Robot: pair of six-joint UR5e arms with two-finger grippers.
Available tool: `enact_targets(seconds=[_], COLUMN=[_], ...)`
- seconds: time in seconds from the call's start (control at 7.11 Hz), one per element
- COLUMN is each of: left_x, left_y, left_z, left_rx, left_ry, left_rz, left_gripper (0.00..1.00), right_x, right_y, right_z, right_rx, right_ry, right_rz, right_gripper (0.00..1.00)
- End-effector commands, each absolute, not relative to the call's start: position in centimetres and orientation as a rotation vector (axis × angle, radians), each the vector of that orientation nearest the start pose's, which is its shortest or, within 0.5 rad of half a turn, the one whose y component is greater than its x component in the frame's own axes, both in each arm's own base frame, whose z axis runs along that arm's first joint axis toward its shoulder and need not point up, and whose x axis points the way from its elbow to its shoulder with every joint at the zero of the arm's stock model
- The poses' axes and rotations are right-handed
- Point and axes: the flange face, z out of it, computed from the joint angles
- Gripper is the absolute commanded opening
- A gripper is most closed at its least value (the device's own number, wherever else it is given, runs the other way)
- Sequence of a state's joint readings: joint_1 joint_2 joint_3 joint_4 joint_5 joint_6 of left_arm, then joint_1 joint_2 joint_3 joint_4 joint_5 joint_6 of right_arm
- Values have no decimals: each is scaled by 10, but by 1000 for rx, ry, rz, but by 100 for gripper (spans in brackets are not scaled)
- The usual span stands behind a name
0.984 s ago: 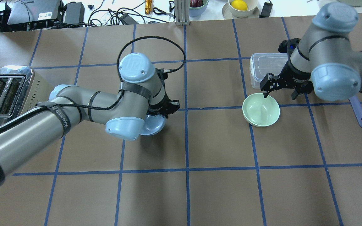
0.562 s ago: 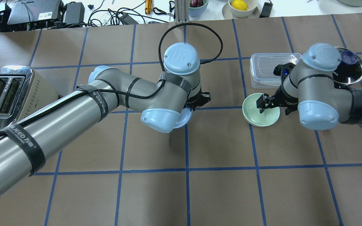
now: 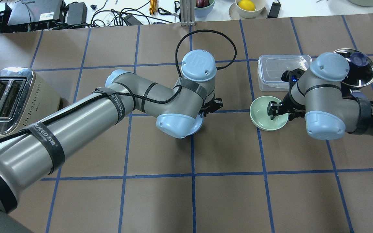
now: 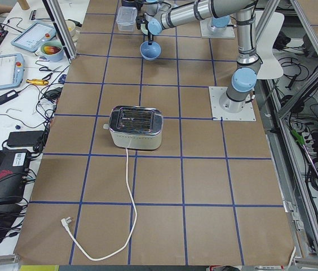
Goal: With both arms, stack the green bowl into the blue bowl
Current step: 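Carry the light blue bowl toward table center while right gripper grasps green bowl, then set the blue bowl down and raise the left gripper while right lifts green bowl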
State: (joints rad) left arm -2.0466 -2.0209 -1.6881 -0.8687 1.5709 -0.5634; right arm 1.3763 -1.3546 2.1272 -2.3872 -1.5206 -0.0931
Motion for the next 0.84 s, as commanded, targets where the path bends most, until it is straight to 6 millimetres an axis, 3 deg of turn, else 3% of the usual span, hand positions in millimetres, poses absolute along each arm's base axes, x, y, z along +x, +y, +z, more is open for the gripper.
enact_targets(seconds=[0.0,0.14,0.28,0.42,0.56,0.7], left_x=[-367,-332,-275,-213,-171,-143], left_y=[-525,-532,-541,-546,-535,-520], left_z=[294,314,340,370,392,420], left_rx=[-121,-88,163,208,164,212], left_ry=[3223,3200,3161,3144,3142,3138], left_rz=[-334,-278,-185,-92,11,21], left_gripper=[100,100,100,100,100,100], right_x=[43,43,43,42,45,56], right_y=[-494,-494,-494,-498,-517,-535], right_z=[210,211,212,217,241,267], right_rx=[155,155,155,168,189,292], right_ry=[3092,3092,3092,3091,3050,2988], right_rz=[-80,-85,-89,-108,-181,-167], right_gripper=[1,0,0,0,0,0])
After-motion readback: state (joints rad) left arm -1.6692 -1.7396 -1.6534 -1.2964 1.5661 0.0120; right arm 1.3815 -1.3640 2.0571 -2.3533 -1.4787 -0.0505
